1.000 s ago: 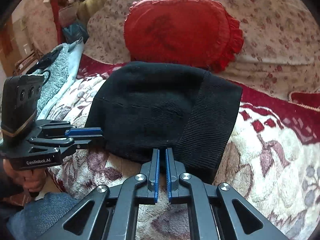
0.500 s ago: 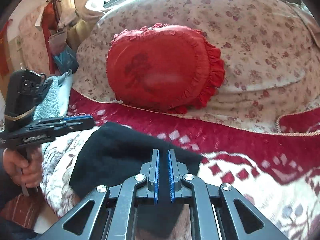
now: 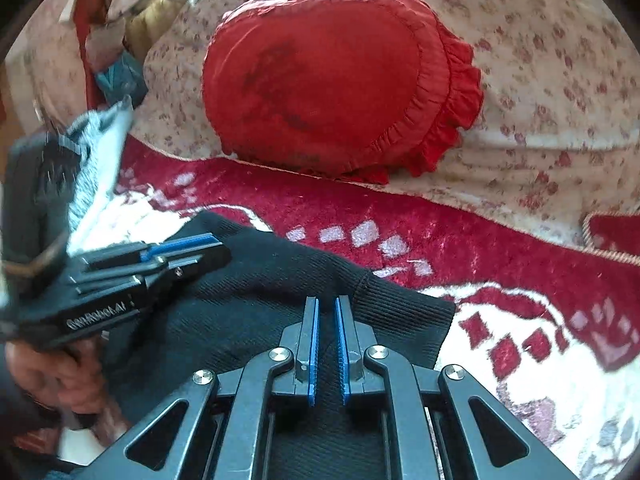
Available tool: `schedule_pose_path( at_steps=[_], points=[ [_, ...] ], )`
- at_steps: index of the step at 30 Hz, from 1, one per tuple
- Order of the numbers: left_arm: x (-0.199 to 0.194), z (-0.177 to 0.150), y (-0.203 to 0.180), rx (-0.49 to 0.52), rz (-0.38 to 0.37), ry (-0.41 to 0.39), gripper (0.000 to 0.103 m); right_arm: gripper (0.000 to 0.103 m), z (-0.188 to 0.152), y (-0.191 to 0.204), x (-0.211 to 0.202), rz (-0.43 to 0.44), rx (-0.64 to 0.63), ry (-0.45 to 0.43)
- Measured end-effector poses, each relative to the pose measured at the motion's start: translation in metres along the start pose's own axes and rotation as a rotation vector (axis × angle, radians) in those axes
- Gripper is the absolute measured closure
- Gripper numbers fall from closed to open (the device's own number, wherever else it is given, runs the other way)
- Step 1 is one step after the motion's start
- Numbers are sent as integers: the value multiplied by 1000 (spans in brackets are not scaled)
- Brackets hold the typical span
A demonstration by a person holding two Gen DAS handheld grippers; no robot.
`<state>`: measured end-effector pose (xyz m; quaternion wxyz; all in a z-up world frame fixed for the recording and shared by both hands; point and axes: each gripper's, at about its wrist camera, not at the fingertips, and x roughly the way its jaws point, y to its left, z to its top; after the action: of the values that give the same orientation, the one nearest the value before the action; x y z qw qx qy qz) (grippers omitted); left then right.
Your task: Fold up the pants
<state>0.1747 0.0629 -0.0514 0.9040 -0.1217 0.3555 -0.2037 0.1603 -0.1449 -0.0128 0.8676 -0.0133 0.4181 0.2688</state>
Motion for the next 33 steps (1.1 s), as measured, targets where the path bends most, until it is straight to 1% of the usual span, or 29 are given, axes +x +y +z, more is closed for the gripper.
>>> schedule_pose_path(
  at_steps=[1,2,4,5,6,8,9,10,12,14,15,17,18,19,20,21,22,23,24,25,26,27,28,30,32,33],
  points=[
    [-1,-1,1,-5,-6,-11,88,96,1,-7,-11,35,53,-41],
    [-1,-1,1,-8,-11,-16,88,96,-1,-14,-22,35,94,-92],
    [-1,-1,2,-15,-24,-24,88,95,-4,-28,-46,-7,158,-194],
    [-1,-1,4,-21,-34,-27,88,95,-6,-33,-49,-26,178,-206],
    [-1,-1,6,-30,-47,-28,88,93,-8,-36,-47,-33,191,-192],
    [-2,-1,8,-43,-65,-30,88,93,-14,-39,-18,0,201,-32],
    [-2,-2,9,-48,-72,-32,88,93,-18,-37,-6,-18,183,19],
    [-3,-2,10,-50,-75,-34,88,93,-18,-34,-10,-34,178,-20],
    [-4,-2,11,-56,-86,-38,88,93,-15,-34,-14,-30,207,-18],
    [-4,-3,13,-66,-100,-42,88,93,-16,-35,-29,-50,236,-74],
    [-4,-3,14,-72,-110,-44,88,93,-17,-33,-37,-59,227,-105],
    [-5,-3,16,-81,-120,-47,88,93,-16,-21,-56,-65,164,-176],
    [-5,-4,16,-81,-122,-49,88,93,-17,-14,-64,-49,139,-198],
    [-5,-4,16,-80,-123,-51,88,93,-19,-7,-70,-9,116,-205],
    [-5,-4,16,-80,-121,-52,88,93,-20,-3,-72,27,102,-193],
    [-5,-4,15,-74,-115,-54,88,93,-24,5,-72,72,75,-158],
    [-5,-4,14,-68,-108,-56,88,93,-27,11,-70,82,47,-128],
    [-5,-5,12,-60,-98,-59,88,91,-32,17,-65,72,13,-82],
    [-5,-5,12,-56,-95,-61,88,89,-42,22,-51,31,-29,21],
    [-5,-5,11,-54,-98,-61,88,88,-51,20,-39,6,-41,96],
    [-5,-5,11,-53,-98,-62,88,88,-58,18,-34,14,-44,96],
    [-5,-5,12,-58,-101,-62,88,88,-58,17,-38,15,-44,71],
    [-5,-5,13,-62,-106,-62,88,88,-54,16,-41,25,-31,71],
    [-5,-4,15,-70,-112,-62,88,88,-50,11,-49,44,14,21],
    [-5,-5,15,-69,-110,-63,88,88,-44,-2,-65,13,102,-89],
    [-5,-4,15,-68,-109,-62,88,88,-42,-9,-74,-16,141,-132]
  ],
)
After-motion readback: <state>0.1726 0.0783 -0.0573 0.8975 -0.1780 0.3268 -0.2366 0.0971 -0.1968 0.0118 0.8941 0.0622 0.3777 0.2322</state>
